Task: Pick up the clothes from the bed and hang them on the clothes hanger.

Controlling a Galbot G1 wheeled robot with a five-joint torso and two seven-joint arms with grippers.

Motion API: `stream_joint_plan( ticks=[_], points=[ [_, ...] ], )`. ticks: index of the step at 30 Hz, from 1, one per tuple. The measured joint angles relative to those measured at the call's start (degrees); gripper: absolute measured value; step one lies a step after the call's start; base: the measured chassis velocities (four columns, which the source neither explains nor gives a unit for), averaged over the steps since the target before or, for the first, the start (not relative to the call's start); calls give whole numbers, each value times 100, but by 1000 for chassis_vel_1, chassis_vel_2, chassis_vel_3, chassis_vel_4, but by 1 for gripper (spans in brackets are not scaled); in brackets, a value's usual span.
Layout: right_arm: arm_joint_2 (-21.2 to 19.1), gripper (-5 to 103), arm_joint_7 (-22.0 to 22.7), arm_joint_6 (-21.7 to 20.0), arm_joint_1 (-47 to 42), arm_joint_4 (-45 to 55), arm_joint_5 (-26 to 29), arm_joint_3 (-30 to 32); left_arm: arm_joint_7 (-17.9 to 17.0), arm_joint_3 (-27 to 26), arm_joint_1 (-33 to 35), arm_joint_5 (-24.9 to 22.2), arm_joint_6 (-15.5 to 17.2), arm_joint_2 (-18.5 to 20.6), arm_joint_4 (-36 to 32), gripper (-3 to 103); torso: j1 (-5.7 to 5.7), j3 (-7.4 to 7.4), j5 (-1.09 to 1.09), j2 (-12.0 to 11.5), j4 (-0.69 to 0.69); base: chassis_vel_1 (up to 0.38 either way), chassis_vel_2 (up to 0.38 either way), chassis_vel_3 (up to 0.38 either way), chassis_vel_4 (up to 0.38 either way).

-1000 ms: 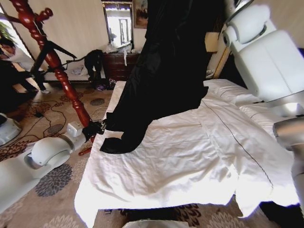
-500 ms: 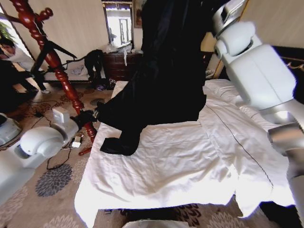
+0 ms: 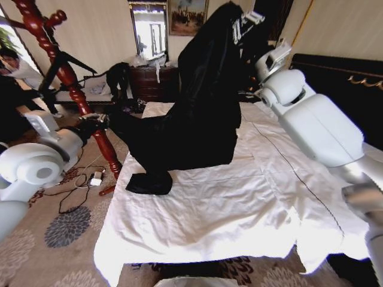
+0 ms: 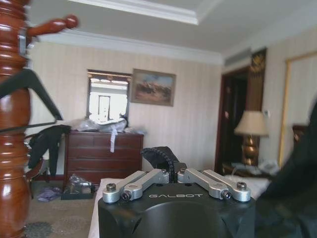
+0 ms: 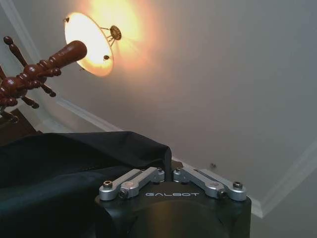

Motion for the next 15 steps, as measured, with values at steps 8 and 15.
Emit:
stream_joint_plan(
  ticks=[8, 15],
  points=[
    [-139, 2, 171, -121, -246, 255, 364, 154, -52, -733, 53, -410, 0, 83, 132, 2, 0, 0, 0, 0, 2, 0, 0, 0, 0],
    [-232, 2, 440, -469, -530, 1145, 2122, 236, -23, -1059, 38, -638, -29, 353, 210, 2, 0, 0, -2, 0, 3, 0, 0, 0, 0]
  ],
)
